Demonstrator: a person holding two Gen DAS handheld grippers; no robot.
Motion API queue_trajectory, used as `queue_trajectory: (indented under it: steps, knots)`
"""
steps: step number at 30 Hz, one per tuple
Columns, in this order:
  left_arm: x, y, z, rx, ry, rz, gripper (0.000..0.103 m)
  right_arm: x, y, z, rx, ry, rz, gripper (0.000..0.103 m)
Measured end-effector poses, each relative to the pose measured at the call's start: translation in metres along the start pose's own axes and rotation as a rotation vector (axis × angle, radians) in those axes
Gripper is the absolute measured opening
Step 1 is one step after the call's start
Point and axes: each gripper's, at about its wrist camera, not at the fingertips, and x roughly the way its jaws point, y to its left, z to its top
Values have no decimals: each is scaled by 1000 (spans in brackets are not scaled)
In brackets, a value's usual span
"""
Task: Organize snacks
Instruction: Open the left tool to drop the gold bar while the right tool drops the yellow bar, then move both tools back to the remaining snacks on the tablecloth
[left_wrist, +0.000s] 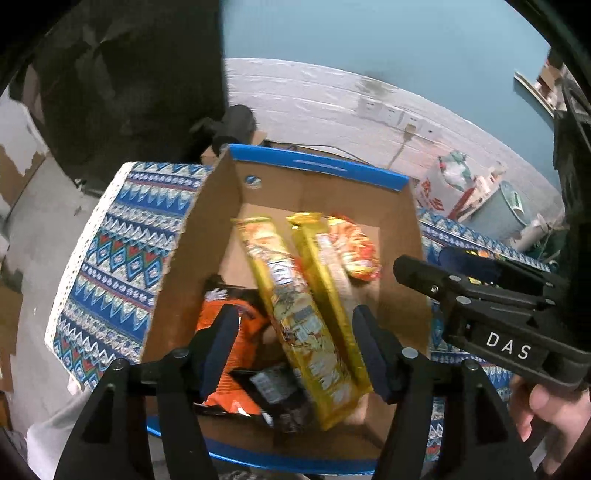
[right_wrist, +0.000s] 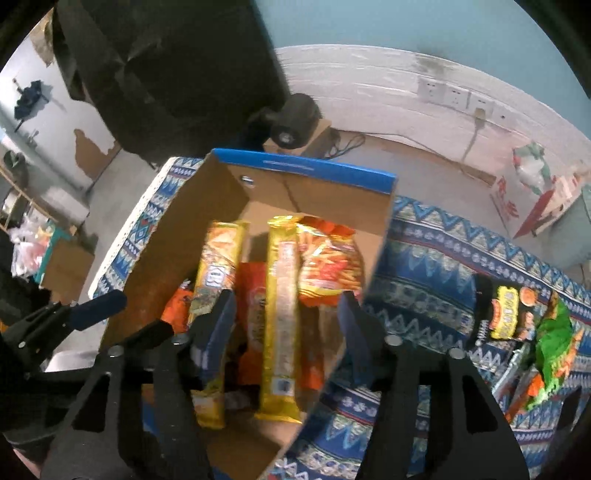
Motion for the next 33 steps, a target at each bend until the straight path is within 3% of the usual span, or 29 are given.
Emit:
queue_trajectory:
  steps: [7,17,33]
  knots:
    - [7,-21,-2,7,38,-47,69,-23,-31,-8,19,-22,-59,73]
    - [15,-51,-3,13,75,-98,69,-51,-98,-26,124,-33,-139,74]
    - [22,-111,0,97,89,-105,73,-86,-175,-70,207,-29,-217,79]
